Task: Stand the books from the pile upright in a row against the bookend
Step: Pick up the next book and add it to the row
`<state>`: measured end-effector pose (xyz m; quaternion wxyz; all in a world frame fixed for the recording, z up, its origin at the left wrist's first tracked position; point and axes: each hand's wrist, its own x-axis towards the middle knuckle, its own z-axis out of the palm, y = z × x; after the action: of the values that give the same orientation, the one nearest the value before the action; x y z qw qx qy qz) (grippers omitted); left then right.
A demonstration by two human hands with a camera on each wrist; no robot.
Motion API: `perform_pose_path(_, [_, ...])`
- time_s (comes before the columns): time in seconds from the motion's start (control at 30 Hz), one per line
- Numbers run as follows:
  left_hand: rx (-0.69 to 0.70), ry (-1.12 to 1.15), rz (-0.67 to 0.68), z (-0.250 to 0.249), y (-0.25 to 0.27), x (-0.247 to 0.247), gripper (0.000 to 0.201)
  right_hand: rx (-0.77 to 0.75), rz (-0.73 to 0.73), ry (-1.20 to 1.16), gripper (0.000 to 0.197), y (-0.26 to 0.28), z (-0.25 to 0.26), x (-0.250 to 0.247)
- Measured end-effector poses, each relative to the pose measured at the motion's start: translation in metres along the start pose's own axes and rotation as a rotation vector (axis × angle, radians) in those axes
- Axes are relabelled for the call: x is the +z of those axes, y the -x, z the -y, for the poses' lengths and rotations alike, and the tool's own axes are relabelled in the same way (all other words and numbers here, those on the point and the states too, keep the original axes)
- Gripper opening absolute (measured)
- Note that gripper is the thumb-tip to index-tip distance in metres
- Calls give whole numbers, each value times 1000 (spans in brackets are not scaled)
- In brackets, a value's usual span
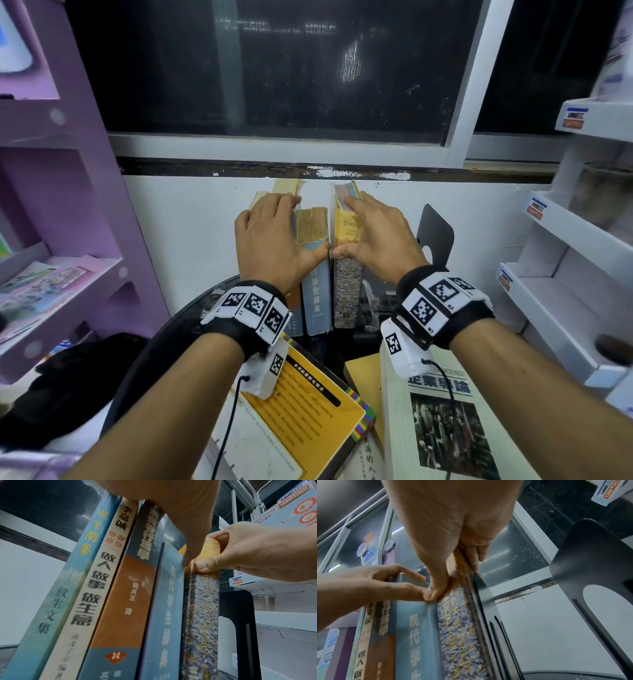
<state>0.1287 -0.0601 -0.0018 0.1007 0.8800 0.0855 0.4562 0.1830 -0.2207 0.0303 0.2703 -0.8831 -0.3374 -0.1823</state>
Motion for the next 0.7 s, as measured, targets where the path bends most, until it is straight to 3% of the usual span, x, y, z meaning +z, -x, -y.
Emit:
perform_pose_path(0.43, [14,-3,29,3,0,-3,77,-13,35,-4,93,1,-5,15])
perform_pose_path(0.7, [62,-35,75,12,-1,-9,79,29,82,-42,110,1,-5,17])
